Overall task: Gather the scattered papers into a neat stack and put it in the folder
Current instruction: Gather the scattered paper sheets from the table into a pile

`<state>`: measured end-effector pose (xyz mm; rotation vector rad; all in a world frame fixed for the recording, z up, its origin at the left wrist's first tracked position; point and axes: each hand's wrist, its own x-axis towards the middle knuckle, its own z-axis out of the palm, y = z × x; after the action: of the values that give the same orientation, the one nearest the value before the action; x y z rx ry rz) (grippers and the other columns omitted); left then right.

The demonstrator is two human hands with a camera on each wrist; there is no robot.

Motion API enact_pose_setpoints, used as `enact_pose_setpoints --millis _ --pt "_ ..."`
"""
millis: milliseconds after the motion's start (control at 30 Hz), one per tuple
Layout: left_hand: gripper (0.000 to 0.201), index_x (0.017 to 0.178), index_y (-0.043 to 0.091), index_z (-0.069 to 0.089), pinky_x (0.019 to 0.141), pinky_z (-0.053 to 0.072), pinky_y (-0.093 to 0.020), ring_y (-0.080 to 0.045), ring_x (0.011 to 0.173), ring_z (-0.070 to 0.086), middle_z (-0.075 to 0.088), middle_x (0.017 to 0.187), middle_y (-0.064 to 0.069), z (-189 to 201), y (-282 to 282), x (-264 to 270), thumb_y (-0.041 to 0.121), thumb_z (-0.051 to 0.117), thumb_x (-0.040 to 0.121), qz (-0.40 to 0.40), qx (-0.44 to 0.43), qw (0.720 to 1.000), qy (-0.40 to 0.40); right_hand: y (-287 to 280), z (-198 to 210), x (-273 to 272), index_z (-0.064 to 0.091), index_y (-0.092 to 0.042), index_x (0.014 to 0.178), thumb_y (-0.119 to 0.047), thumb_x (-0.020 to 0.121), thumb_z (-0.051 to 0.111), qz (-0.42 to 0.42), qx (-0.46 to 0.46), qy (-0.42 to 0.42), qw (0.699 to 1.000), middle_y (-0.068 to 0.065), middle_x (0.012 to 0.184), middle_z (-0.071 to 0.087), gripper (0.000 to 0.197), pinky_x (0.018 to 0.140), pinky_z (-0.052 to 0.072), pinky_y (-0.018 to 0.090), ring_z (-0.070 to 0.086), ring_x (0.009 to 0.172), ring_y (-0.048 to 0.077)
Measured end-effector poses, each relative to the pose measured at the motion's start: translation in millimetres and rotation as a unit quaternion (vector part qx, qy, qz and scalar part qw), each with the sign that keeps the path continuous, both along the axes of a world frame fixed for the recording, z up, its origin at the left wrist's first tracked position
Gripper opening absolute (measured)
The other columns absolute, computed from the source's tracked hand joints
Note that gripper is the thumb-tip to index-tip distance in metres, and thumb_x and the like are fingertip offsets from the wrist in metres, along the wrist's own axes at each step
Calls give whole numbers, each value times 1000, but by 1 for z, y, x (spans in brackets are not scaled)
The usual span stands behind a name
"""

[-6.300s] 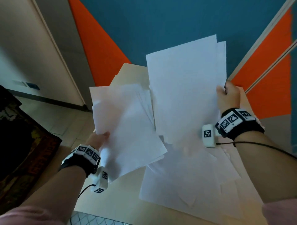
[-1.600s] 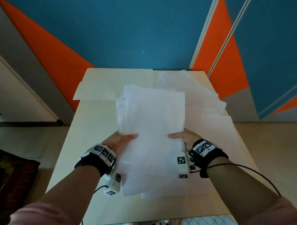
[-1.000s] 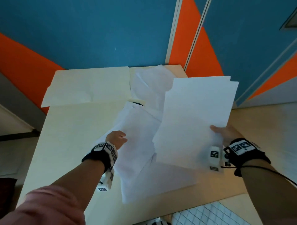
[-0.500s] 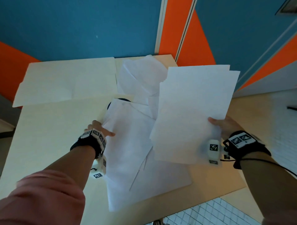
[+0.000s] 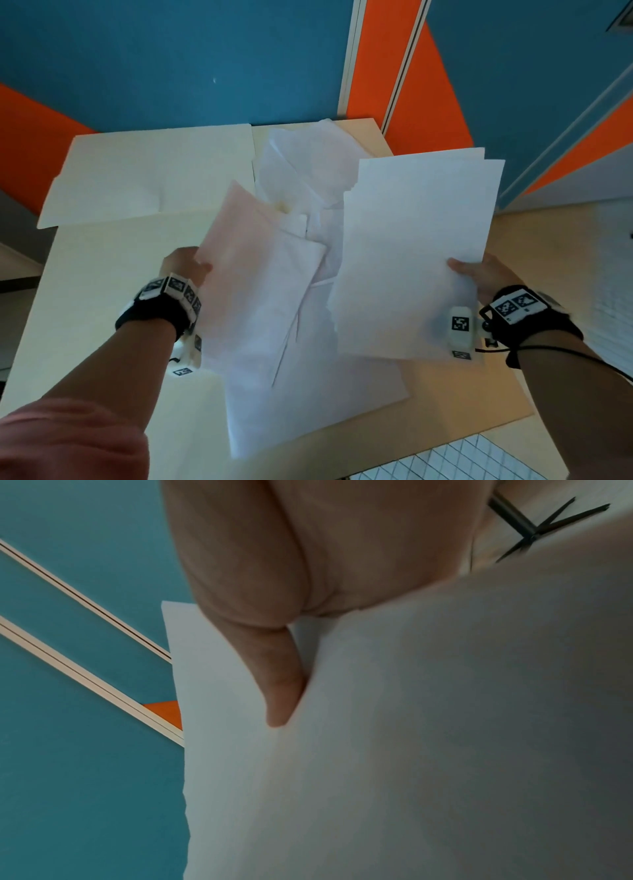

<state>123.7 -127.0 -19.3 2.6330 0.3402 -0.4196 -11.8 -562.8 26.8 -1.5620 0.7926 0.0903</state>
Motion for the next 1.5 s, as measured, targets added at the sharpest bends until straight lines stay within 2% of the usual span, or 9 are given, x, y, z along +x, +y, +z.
enact_pose_setpoints --millis 133,267,567,800,933,1100,1200,1400,1500 --pt "36 115 -5 61 92 42 -38 -39 113 57 62 121 -27 29 20 6 16 62 85 17 -70 995 -71 -7 -15 2 58 -1 117 -62 5 84 19 -13 -7 1000 16 111 65 129 98 46 50 63 101 34" --pt "33 112 -3 63 100 44 -41 -34 113 58 63 119 -23 40 26 4 15 64 84 43 -199 976 -82 23 5 3 53 3 123 -22 73 75 15 -13 4 1000 22 126 59 60 101 43 51 58 107 35" --pt "37 119 2 59 99 45 -40 -28 108 60 63 119 -14 24 -54 -22 20 59 88 7 -361 932 20 71 20 4 48 8 128 -3 87 56 23 73 -3 997 13 106 64 43 88 48 38 60 89 25" --pt "68 125 10 54 101 45 -43 -24 109 60 64 119 -6 13 -104 -40 52 66 72 -65 -361 927 74 79 12 -3 50 -3 129 -41 86 60 -5 90 -9 996 13 116 64 58 97 47 43 60 102 28" --pt "74 125 6 53 100 45 -50 -35 111 61 64 120 -19 7 -123 -43 46 73 66 -65 -408 907 82 52 -16 -5 55 -23 129 -95 40 49 -33 124 8 992 9 131 59 114 108 36 50 54 121 31" --pt "93 127 12 50 99 47 -48 -28 109 61 63 120 -11 3 -143 -46 64 75 53 -95 -415 899 104 58 24 -19 52 -7 126 -20 69 79 44 77 -8 996 19 130 57 65 101 43 46 57 113 31" --pt "62 135 11 41 93 43 -33 -22 114 52 53 127 -4 17 -145 -57 38 62 84 -158 -343 909 176 36 29 -25 49 0 129 4 84 59 22 32 -12 999 22 132 53 47 99 42 49 53 116 36" --pt "96 132 13 35 99 43 -44 -29 123 37 36 130 -10 -14 -115 -69 47 82 56 -333 133 925 129 -16 44 -47 49 0 129 -1 80 64 -78 -51 -75 993 17 125 55 51 98 39 40 53 108 28" --pt "93 127 10 35 95 43 -41 -28 120 43 41 127 -9 -22 -116 -71 48 81 55 -335 173 920 110 -32 45 -55 58 -6 119 -42 39 90 -89 -39 -95 991 9 107 66 94 93 45 44 61 93 26"
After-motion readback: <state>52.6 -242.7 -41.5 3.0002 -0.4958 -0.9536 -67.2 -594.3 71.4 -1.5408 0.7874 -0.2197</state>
